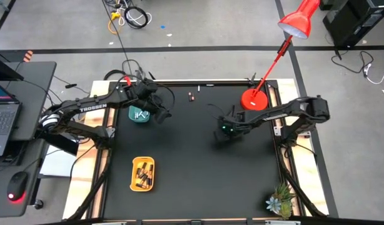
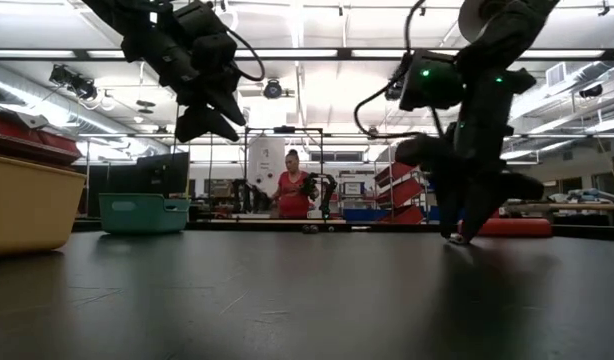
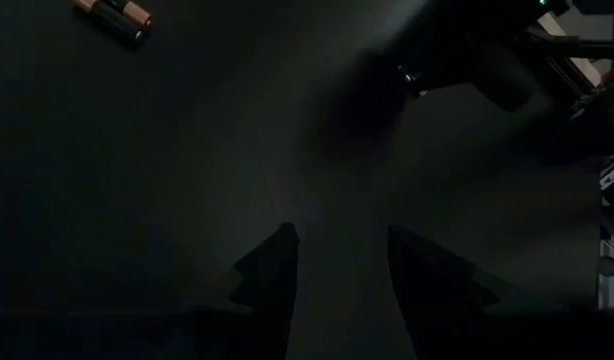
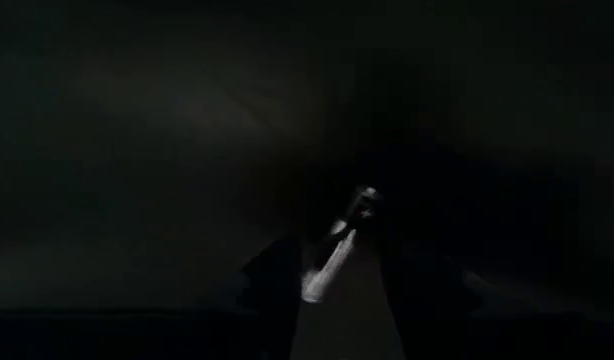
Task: Sort batteries
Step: Put the white battery into the blue bin
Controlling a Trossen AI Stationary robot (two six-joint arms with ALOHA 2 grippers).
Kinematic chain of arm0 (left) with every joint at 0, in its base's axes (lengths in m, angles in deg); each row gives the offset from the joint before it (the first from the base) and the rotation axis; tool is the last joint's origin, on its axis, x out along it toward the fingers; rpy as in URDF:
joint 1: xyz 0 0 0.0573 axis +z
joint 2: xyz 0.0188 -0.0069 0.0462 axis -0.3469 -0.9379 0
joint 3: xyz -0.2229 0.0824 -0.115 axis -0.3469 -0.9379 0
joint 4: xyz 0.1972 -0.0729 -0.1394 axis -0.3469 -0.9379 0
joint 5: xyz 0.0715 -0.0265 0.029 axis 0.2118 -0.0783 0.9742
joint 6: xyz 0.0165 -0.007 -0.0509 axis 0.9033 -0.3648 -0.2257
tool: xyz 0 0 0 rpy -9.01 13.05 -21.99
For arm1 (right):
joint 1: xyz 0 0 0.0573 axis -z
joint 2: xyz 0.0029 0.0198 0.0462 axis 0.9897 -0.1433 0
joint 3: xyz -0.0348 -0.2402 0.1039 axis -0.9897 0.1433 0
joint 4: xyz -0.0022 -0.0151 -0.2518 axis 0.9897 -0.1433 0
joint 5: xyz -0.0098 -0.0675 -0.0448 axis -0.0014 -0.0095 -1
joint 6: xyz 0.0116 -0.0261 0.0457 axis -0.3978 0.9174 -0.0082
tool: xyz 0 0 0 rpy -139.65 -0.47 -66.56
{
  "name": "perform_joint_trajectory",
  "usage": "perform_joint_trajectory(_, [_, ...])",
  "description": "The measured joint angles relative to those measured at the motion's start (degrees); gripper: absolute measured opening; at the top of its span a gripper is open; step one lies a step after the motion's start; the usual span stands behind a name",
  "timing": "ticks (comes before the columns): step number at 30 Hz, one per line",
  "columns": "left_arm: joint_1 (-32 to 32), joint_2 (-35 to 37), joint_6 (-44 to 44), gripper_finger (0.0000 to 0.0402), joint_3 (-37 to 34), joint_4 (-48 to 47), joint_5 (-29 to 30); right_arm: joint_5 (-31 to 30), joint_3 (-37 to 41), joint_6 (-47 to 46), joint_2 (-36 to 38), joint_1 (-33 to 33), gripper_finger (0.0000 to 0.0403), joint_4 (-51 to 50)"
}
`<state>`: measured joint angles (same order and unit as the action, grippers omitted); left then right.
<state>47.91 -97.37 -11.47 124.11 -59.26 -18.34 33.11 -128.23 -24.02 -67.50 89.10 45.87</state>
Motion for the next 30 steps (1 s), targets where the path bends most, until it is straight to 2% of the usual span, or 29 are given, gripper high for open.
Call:
perform_joint_trajectory(4, [0.00,0.00,-0.07,0.0163,0.00,-0.45,-0.02,0.48,-2.28,1.97,-3.39,-0.13,0.0148,-0.92])
perform_joint_trajectory(10, [0.00,0.00,-0.29,0.0163,0.00,-0.48,-0.01,-0.26,-3.26,6.47,-4.04,0.15,0.0136,-2.39])
perform_joint_trajectory(12, [0.00,0.00,-0.26,0.0163,0.00,-0.47,0.00,0.00,-3.33,9.29,-4.37,0.24,0.0114,-3.39])
perform_joint_trajectory(16, [0.02,0.00,0.11,0.0163,0.00,-0.10,0.00,1.40,-3.39,15.06,-4.61,0.32,0.0029,-4.69])
perform_joint_trajectory(17, [0.02,0.00,0.19,0.0163,0.00,-0.11,0.02,1.38,-3.39,16.06,-4.59,0.30,0.0021,-4.68])
perform_joint_trajectory(23, [0.02,0.00,0.00,0.0163,0.00,-0.12,-0.04,2.92,-4.12,18.34,-3.97,1.18,0.0021,-4.84])
perform_joint_trajectory(30, [0.02,0.00,0.21,0.0163,0.00,1.18,-0.72,0.45,-10.55,22.72,-2.01,2.70,0.0021,-3.33])
